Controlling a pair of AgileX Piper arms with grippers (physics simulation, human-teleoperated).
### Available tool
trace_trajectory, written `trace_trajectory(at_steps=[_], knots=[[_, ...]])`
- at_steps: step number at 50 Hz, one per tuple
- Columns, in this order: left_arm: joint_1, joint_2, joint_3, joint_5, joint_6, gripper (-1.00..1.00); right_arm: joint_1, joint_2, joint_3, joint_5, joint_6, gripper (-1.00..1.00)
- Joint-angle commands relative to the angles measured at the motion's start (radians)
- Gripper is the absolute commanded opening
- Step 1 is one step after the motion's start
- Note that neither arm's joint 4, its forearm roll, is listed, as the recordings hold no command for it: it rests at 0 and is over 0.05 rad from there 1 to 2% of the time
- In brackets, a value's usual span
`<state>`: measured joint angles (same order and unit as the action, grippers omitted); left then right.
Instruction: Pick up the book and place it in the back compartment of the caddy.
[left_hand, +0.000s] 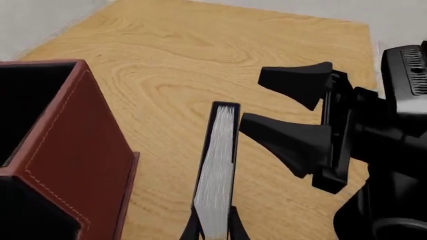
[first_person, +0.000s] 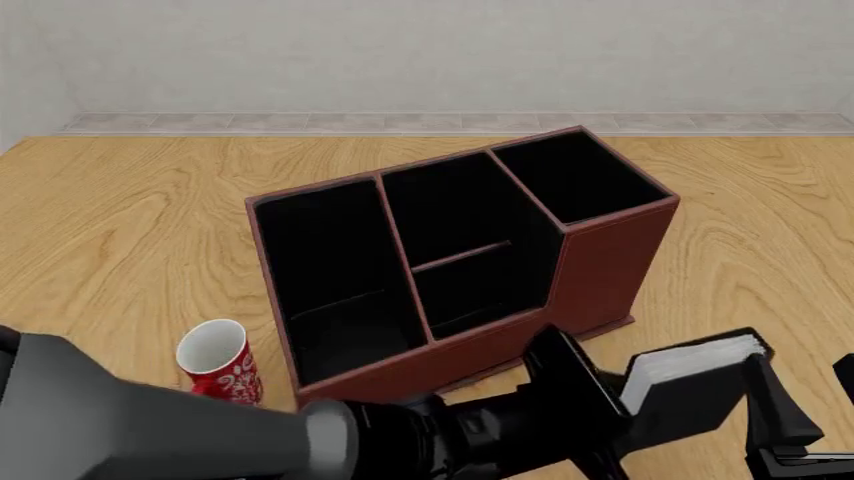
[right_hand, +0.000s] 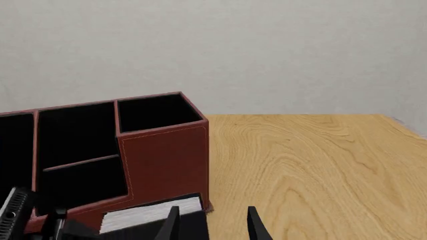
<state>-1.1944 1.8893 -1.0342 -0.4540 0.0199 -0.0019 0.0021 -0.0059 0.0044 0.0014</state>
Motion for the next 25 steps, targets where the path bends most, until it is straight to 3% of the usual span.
trace_trajectory(at_steps=[1,25], knots=[[-0.006,-0.101,0.049,-0.01,0.038,-1.0,0.0,0.0,-0.001,0.002,0.001,1.0],[0.014,-0.213,0.133,0.009,0.072,-1.0,0.0,0.0,0.0,0.0,0.001,1.0]])
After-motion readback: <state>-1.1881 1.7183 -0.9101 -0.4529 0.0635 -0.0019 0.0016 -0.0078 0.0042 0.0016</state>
